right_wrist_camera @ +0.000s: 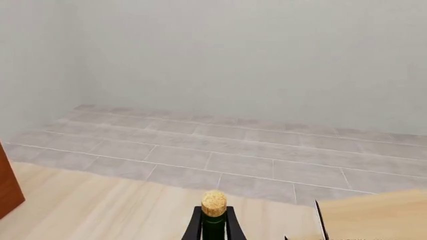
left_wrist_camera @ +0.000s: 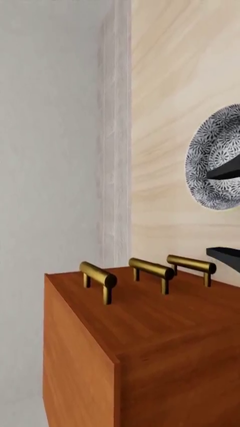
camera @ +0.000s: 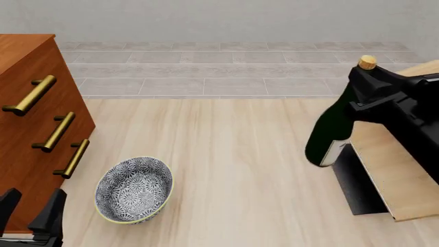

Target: Put the wine bottle on the wine rack.

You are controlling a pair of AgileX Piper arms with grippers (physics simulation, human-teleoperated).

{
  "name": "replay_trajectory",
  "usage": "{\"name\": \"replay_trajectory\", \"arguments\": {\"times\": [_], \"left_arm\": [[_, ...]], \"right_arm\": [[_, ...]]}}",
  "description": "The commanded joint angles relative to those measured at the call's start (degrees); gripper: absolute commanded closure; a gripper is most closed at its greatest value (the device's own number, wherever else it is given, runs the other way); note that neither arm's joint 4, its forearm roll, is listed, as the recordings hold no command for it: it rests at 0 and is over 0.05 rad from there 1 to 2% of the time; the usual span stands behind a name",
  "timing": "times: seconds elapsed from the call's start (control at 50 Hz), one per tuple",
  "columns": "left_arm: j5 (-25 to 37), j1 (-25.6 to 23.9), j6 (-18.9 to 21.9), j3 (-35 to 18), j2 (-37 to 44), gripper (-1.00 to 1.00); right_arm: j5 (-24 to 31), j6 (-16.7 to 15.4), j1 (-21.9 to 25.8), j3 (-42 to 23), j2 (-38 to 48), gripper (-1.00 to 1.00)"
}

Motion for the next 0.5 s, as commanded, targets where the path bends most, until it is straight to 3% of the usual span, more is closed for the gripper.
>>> {"name": "replay_trajectory", "arguments": {"times": [0.02, 0.5], "left_arm": [[-0.4, -0.4, -0.2, 0.0, 0.0, -1.00], [-0.7, -0.5, -0.8, 0.0, 0.0, -1.00]], "right_arm": [[5.4, 0.5, -2.3, -3.1, -3.9, 1.00], [13.5, 0.3, -7.1, -8.0, -9.6, 1.00]]}}
